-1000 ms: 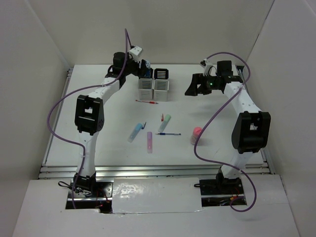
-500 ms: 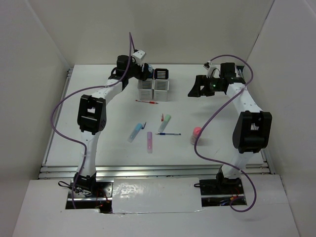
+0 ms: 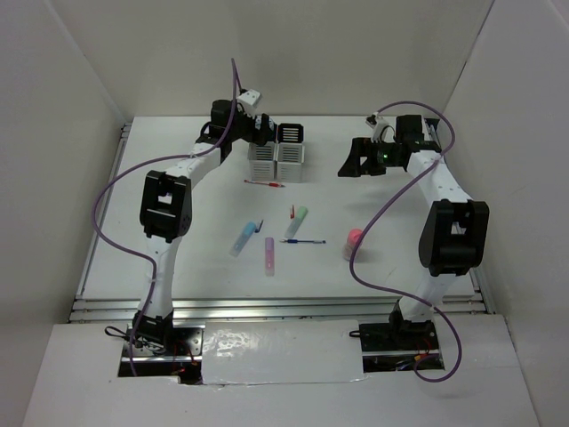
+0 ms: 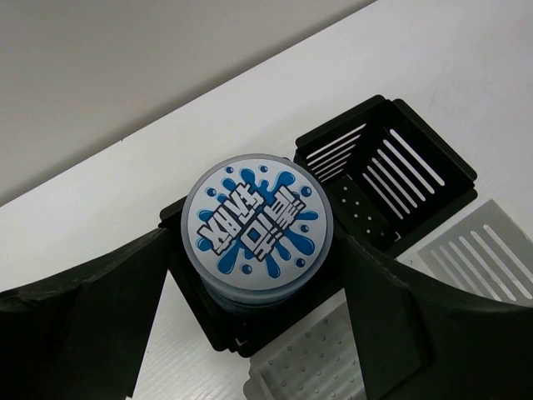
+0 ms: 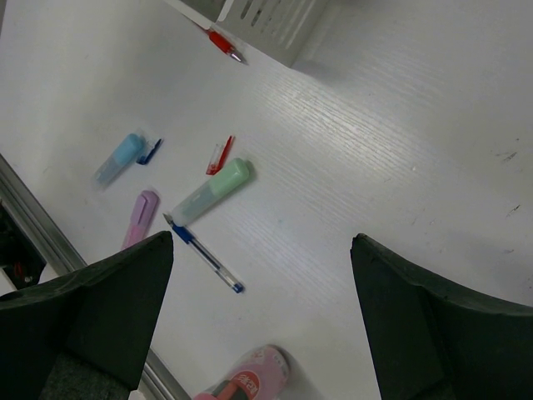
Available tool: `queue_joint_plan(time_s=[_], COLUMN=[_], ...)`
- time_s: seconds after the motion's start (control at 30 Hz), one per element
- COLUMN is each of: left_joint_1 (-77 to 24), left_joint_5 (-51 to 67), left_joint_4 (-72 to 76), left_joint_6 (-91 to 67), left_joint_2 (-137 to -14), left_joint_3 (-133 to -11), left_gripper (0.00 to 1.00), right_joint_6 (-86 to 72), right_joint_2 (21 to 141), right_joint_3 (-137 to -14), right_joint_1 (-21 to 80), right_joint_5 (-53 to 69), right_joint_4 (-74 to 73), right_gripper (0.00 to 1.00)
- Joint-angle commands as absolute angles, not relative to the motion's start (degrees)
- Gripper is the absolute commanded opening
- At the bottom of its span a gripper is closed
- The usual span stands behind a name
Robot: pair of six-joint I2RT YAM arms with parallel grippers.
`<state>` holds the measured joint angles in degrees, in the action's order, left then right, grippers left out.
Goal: Sort the stationery into containers
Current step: Place the stationery in the storage box, then pick up the stationery from the center of the board.
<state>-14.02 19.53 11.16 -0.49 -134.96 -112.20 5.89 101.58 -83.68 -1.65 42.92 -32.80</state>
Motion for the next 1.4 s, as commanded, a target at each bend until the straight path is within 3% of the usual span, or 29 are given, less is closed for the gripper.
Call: queue_joint_plan(time_s=[0.0,0.43,0.7,0.8,0.97,1.37], left_joint_1=[-14.24,-12.05,-5.46,-2.82,-1.05,-0.88], left_joint_5=[18.90,19.60,20.84,20.48,20.74,22.76], left_joint_4=[13.80,12.05,1.70,-1.48,-2.81,-3.43], left_joint_6=[-1.58,-5.79,-1.68,-1.40,-2.02,-3.78], left_joint_2=[-130.70,-115.50,-95.99,-90.02,-81.50,-73.83], left_joint_3=[-114.35,-109.61,-86.33,-77.45,-64.72,-55.37], left_gripper=[0.95,0.95,0.97,0.99,0.99,0.99], right_joint_6=[6.68,10.01,14.24,12.75,10.11,6.33], right_joint_2=[98.88,89.57,78.14,73.58,67.15,62.76], right_joint_3=[-83.76,-77.53,-64.35,-59.95,-53.27,-45.53], right_joint_1=[-1.50,-1.06,-0.35,2.46,7.54,12.57], right_joint_5=[43.68,39.56,35.60,34.54,27.62,17.41], right_joint_4=[-32.87,-34.54,-36.56,-34.90,-30.85,-27.42], right_gripper=[0.93,0.93,0.94,1.00,1.00,1.00])
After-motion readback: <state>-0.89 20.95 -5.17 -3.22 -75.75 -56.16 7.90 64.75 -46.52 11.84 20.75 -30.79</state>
